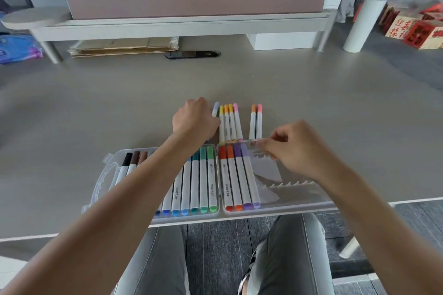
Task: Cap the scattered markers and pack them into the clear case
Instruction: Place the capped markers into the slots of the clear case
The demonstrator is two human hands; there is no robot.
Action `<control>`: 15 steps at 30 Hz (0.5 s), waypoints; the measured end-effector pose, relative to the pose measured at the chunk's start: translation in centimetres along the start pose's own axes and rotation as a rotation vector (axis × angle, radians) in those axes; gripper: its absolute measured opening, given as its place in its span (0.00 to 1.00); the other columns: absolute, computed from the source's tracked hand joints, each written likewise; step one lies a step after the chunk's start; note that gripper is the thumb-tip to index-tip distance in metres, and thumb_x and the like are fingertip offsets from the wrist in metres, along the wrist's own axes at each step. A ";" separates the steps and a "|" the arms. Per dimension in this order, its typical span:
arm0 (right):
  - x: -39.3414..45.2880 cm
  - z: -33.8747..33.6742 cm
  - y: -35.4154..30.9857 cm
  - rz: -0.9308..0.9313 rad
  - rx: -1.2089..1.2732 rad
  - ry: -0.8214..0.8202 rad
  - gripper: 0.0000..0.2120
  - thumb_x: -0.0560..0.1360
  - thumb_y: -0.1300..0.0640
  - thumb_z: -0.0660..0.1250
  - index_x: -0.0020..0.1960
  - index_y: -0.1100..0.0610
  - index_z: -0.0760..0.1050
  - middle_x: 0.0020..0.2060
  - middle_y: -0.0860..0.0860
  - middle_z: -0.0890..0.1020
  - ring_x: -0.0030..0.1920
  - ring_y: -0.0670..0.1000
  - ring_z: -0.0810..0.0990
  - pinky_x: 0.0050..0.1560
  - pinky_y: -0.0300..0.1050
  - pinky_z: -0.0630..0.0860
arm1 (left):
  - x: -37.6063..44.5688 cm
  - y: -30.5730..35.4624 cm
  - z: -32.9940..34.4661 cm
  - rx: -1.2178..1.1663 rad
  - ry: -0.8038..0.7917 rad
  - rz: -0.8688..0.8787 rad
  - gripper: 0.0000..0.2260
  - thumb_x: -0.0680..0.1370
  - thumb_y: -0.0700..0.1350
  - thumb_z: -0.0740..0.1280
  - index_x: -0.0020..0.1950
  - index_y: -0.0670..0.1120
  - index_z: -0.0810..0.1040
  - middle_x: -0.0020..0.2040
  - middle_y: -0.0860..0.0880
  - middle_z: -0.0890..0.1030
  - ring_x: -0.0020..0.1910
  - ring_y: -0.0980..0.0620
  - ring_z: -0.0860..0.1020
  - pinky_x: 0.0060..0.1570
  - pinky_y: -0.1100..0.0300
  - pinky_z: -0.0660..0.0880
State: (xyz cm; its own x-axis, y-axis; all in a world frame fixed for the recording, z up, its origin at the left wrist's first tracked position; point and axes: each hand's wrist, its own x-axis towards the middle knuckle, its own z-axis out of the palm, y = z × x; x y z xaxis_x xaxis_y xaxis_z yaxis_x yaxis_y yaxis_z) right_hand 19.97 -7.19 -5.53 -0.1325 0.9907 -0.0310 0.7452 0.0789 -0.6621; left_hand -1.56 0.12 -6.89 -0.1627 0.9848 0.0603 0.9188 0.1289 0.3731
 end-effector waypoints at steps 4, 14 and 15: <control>1.8 -0.4 -0.2 0.006 0.010 0.062 0.18 0.78 0.46 0.73 0.37 0.58 0.83 0.32 0.57 0.84 0.26 0.50 0.74 0.34 0.45 0.73 | 0.4 0.4 0.1 0.058 0.014 0.002 0.07 0.77 0.48 0.68 0.45 0.45 0.78 0.39 0.47 0.79 0.36 0.47 0.79 0.32 0.57 0.70; 6.3 -0.7 0.4 0.094 -0.083 0.144 0.16 0.76 0.48 0.74 0.36 0.59 0.82 0.31 0.56 0.84 0.38 0.60 0.84 0.44 0.54 0.82 | -1.5 0.2 -2.2 -0.297 0.027 -0.075 0.15 0.77 0.48 0.68 0.35 0.40 0.76 0.28 0.49 0.78 0.21 0.53 0.74 0.26 0.63 0.68; 6.5 -0.7 0.3 0.101 -0.097 0.142 0.16 0.76 0.48 0.74 0.36 0.58 0.82 0.32 0.56 0.84 0.39 0.60 0.84 0.46 0.54 0.82 | -1.9 0.1 -2.4 -0.376 0.016 -0.082 0.15 0.77 0.47 0.68 0.35 0.38 0.77 0.28 0.49 0.78 0.19 0.54 0.74 0.25 0.63 0.70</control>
State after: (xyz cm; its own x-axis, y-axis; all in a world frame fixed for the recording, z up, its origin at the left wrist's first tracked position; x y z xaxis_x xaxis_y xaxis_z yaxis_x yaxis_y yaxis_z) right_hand 19.79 -0.64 -5.47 0.0352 0.9992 0.0168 0.8102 -0.0187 -0.5859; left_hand -2.01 -2.01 -4.69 -0.2387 0.9707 0.0289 0.7065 0.1531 0.6909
